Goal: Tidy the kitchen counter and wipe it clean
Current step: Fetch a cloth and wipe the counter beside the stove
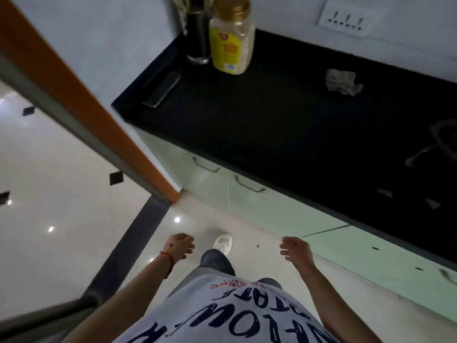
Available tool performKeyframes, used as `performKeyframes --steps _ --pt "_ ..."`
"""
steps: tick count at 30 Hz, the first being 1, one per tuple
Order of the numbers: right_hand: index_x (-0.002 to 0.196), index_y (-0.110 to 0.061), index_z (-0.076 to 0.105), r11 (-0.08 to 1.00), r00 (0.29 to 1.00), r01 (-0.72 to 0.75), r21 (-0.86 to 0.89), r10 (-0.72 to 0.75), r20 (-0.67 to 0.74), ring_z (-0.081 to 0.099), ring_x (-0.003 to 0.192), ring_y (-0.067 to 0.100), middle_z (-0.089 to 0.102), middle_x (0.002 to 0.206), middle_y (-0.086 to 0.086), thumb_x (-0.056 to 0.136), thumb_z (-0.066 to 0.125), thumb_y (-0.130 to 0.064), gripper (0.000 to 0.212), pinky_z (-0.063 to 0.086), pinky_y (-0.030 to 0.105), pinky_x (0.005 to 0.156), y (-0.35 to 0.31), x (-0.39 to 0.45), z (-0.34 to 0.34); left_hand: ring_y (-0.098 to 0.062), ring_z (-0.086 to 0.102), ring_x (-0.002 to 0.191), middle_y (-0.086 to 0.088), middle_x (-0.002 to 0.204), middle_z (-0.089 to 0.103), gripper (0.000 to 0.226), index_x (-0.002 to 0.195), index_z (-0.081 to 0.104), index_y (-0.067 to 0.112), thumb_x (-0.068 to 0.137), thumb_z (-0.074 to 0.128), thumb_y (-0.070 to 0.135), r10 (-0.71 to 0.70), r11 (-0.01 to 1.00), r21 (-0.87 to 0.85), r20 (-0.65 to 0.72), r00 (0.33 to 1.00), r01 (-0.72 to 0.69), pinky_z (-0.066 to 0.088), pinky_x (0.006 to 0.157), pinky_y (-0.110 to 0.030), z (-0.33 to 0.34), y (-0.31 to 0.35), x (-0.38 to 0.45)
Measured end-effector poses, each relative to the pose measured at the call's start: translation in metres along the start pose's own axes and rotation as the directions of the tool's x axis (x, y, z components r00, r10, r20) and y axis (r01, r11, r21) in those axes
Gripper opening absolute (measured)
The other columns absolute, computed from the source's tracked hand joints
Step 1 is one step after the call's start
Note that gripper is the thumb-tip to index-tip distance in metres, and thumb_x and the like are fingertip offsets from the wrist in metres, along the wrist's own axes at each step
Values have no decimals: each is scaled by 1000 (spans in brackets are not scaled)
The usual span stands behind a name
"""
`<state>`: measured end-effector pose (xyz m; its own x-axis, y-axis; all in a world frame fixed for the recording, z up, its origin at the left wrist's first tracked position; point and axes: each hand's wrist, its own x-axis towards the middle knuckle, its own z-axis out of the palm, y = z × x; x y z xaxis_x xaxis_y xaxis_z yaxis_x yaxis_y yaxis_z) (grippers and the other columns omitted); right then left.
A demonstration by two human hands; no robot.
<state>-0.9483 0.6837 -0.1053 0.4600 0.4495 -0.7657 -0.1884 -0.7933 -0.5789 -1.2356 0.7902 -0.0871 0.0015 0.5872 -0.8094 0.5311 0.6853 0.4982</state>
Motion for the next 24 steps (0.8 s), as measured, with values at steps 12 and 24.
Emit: performKeyframes --steps 12,24 --pt "81 -5 65 925 976 186 331 -135 -172 62 73 23 66 77 10 91 47 -2 21 48 29 70 -94 -35 -2 -3 63 83 4 89 66 13 91 61 25 91 51 16 577 744 100 404 710 -661 49 76 -14 28 210 10" --pt "89 -26 62 892 864 420 165 -338 -373 65 86 13 66 84 -6 90 53 -18 12 52 26 78 -233 63 -73 -22 3 146 -3 158 6 62 146 15 20 93 33 46 674 111 810 364 643 -575 7 118 -45 121 318 100"
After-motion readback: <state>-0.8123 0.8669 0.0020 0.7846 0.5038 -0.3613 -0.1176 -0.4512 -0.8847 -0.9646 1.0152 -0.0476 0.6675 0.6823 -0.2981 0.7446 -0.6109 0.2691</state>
